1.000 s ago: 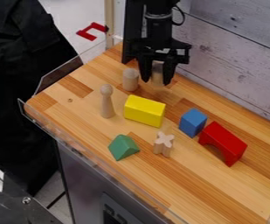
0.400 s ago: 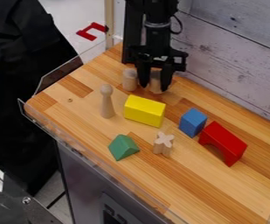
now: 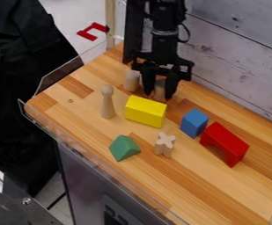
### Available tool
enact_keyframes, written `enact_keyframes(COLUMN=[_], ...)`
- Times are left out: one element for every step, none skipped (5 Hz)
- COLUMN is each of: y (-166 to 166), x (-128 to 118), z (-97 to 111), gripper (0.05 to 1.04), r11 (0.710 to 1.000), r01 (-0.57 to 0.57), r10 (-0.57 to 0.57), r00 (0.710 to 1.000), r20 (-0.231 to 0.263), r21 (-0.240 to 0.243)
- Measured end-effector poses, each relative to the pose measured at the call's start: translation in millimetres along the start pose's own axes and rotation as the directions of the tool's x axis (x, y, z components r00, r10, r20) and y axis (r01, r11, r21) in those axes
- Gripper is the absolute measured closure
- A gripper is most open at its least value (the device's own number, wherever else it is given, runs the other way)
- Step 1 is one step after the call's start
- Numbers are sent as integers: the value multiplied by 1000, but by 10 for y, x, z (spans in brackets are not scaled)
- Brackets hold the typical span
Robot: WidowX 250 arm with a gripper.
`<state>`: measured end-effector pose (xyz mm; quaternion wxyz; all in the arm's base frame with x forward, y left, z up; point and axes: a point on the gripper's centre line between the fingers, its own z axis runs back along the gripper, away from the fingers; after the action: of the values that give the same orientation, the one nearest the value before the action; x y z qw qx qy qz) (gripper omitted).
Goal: Move the cylinder to the top of the table
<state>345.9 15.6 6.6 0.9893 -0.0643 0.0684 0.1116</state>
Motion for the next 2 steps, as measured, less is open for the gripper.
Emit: enact_keyframes(y=[-33,-69], x=[-44,-58], z=[-21,-28], gripper=[577,577], r11=[1000,1000], r01=[17,28], r10=[-17,-28], r00=[1000,1000], r20=[-3,-6], r21=[7,7])
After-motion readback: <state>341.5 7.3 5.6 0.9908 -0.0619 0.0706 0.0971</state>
